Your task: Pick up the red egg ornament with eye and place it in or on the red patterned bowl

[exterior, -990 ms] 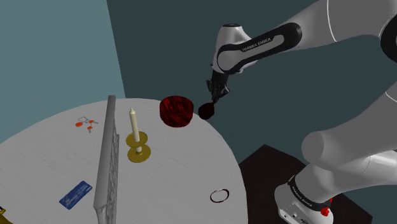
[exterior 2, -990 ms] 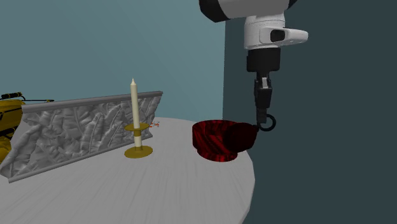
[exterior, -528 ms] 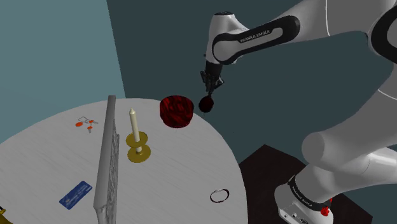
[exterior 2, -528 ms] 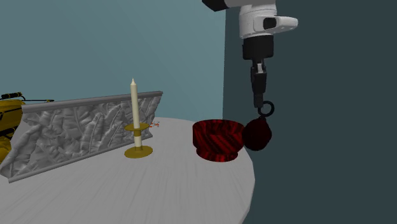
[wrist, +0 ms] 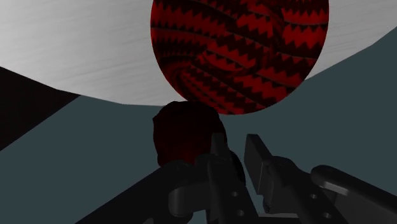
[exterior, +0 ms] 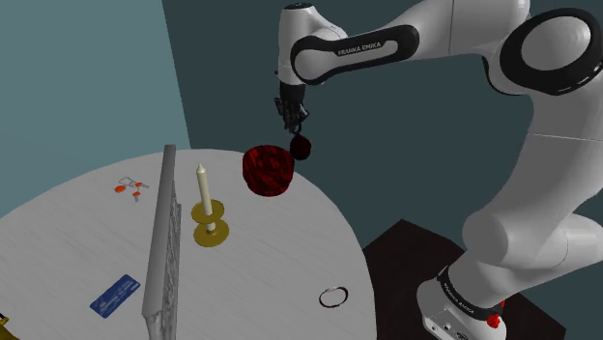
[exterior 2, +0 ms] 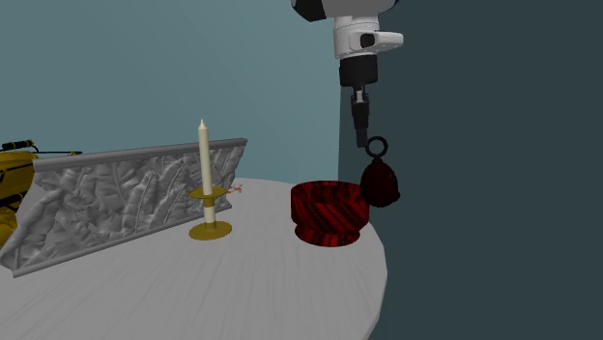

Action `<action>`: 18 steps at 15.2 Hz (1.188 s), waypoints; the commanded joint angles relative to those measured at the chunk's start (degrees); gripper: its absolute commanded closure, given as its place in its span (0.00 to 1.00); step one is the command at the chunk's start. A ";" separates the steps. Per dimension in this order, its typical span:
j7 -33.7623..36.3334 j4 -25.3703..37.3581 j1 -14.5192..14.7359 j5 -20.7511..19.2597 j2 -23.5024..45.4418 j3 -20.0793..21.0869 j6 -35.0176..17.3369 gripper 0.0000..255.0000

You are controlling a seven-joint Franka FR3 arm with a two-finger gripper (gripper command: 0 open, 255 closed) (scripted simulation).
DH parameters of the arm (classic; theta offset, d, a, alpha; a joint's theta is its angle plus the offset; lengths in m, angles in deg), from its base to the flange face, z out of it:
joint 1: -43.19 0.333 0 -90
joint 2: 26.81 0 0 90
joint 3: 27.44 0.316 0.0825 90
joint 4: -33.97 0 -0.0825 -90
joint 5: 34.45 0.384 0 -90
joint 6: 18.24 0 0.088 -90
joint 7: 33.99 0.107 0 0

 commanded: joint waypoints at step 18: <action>3.10 2.25 4.53 -3.67 5.05 -3.99 2.65 0.00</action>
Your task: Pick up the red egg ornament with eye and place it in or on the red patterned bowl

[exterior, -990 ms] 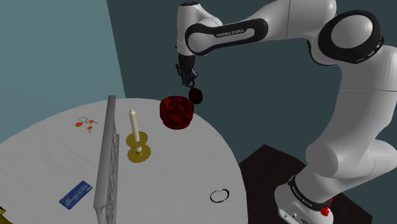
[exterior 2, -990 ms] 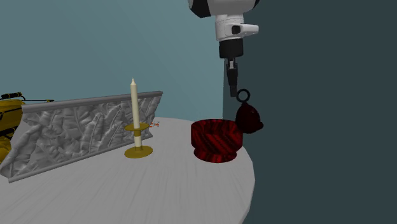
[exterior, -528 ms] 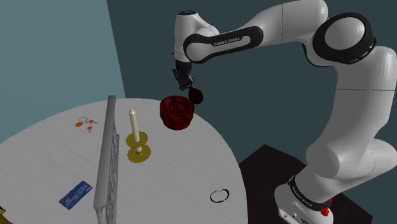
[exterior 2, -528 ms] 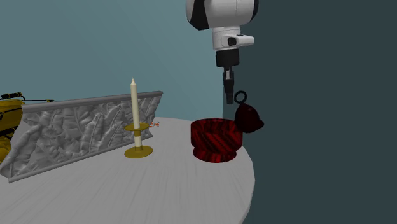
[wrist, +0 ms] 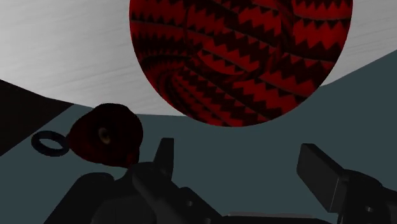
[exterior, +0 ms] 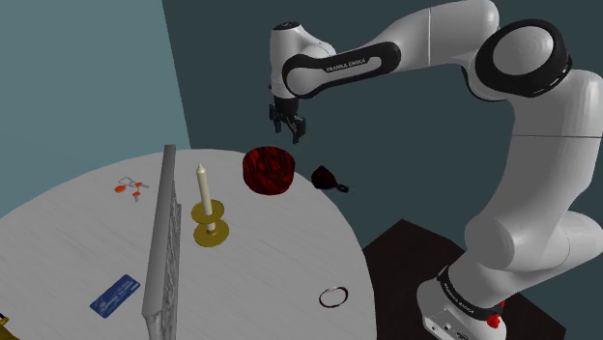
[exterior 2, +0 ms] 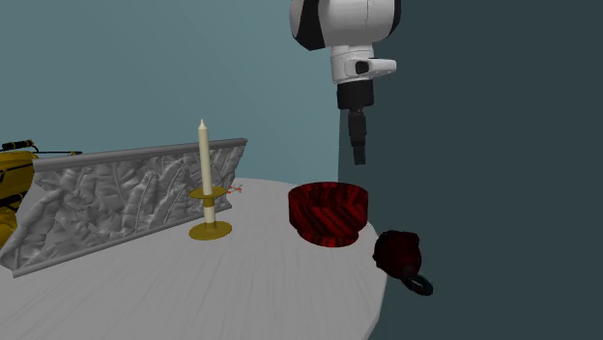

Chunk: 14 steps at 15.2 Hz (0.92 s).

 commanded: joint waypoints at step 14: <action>-1.11 -3.99 -3.27 0.90 -2.85 -1.29 5.26 0.00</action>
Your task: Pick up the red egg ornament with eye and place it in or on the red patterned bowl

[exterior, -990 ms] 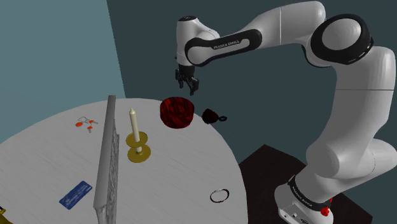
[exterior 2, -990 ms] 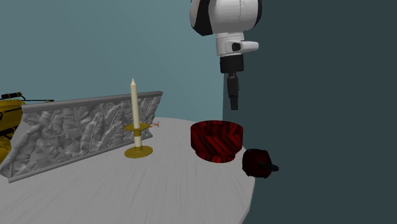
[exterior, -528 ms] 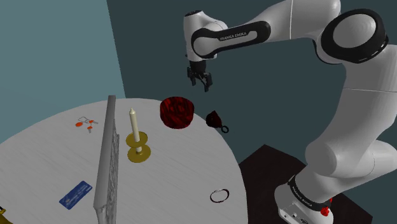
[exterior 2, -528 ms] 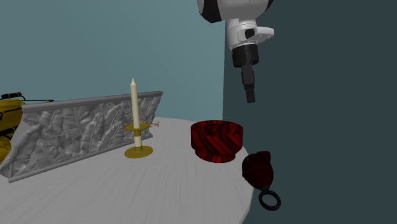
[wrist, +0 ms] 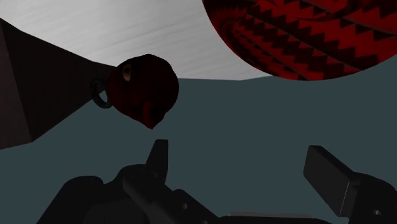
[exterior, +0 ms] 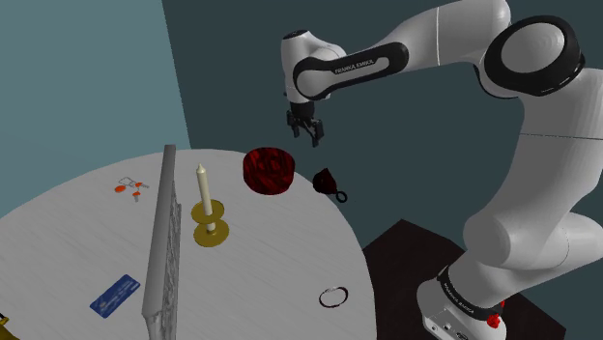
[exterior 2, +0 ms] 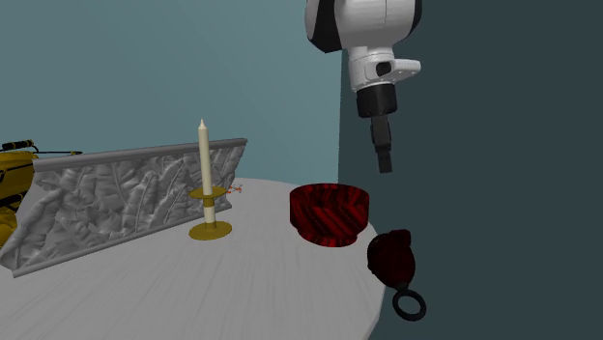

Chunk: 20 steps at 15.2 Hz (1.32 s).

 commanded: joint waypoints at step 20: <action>0.95 -14.97 -9.25 5.28 -9.68 3.04 -13.09 0.00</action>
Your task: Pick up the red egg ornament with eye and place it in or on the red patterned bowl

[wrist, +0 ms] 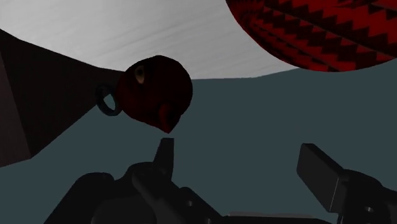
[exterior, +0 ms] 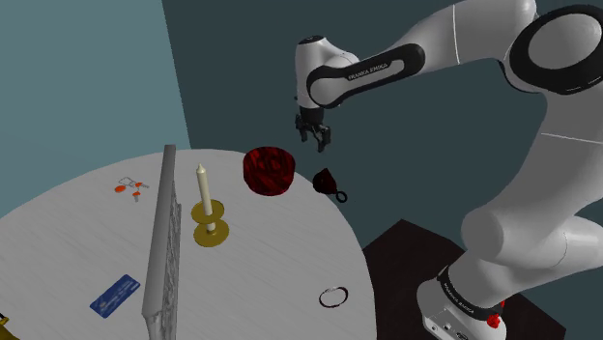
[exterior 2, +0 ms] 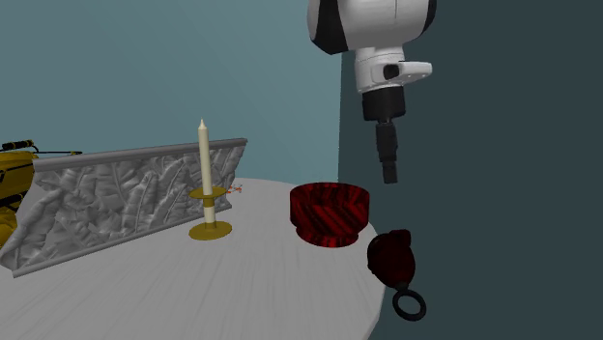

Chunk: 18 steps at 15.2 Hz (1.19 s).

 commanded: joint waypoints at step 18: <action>-70.80 -48.35 13.58 109.16 -17.98 -12.55 -71.23 0.00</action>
